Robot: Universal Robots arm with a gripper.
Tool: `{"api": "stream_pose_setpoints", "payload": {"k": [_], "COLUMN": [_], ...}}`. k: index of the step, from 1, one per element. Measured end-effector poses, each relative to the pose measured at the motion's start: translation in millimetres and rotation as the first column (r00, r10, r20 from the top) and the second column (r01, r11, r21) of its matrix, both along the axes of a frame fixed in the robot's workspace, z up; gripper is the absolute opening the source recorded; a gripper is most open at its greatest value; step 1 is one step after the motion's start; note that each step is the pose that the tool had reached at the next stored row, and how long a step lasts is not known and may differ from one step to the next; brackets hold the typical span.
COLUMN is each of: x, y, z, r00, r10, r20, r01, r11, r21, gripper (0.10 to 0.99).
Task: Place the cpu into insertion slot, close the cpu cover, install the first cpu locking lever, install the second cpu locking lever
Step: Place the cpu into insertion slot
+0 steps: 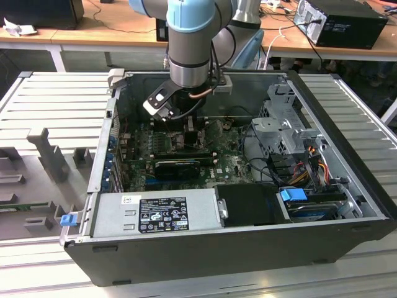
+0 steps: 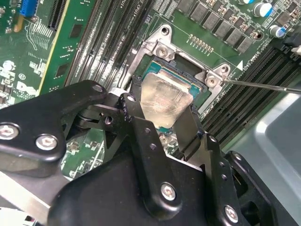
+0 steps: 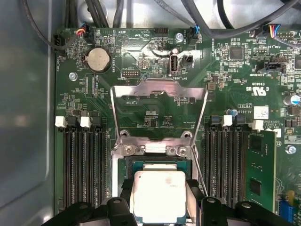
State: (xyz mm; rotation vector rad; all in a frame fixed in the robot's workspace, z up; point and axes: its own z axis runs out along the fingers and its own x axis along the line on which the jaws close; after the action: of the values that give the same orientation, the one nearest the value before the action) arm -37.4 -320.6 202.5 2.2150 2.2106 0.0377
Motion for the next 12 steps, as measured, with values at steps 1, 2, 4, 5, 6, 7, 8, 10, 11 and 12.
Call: {"api": "stream_pose_setpoints", "payload": {"k": [1, 2, 4, 5, 6, 7, 8, 10, 11, 12], "x": [0.0, 0.0, 0.0, 0.0, 0.0, 0.0, 0.0, 0.0, -0.1, 0.0], "y": [0.0, 0.0, 0.0, 0.1, 0.1, 0.1, 0.1, 0.2, 0.7, 1.6], "z": [-0.8, -1.2, -1.3, -1.5, -1.5, -1.5, -1.6, -1.5, -1.5, -1.5], "r00": [1.0, 1.0, 1.0, 1.0, 1.0, 1.0, 1.0, 1.0, 1.0, 1.0], "r10": [0.0, 0.0, 0.0, 0.0, 0.0, 0.0, 0.0, 0.0, 0.0, 0.0], "r20": [0.0, -0.0002, -0.0002, 0.0, 0.0, 0.0, 0.0003, 0.0001, 0.0, 0.0], "r01": [0.0, 0.0, 0.0, 0.0, 0.0, 0.0, 0.0, 0.0, 0.0, 0.0], "r11": [1.0, 1.0, 1.0, 1.0, 1.0, 1.0, 1.0, 1.0, 1.0, 1.0], "r21": [0.0, 0.0, 0.0, 0.0, 0.0, 0.0, 0.0, 0.001, 0.003, 0.008], "gripper": [0.525, 0.525, 0.525, 0.525, 0.525, 0.525, 0.537, 0.6, 0.6, 0.6]}}
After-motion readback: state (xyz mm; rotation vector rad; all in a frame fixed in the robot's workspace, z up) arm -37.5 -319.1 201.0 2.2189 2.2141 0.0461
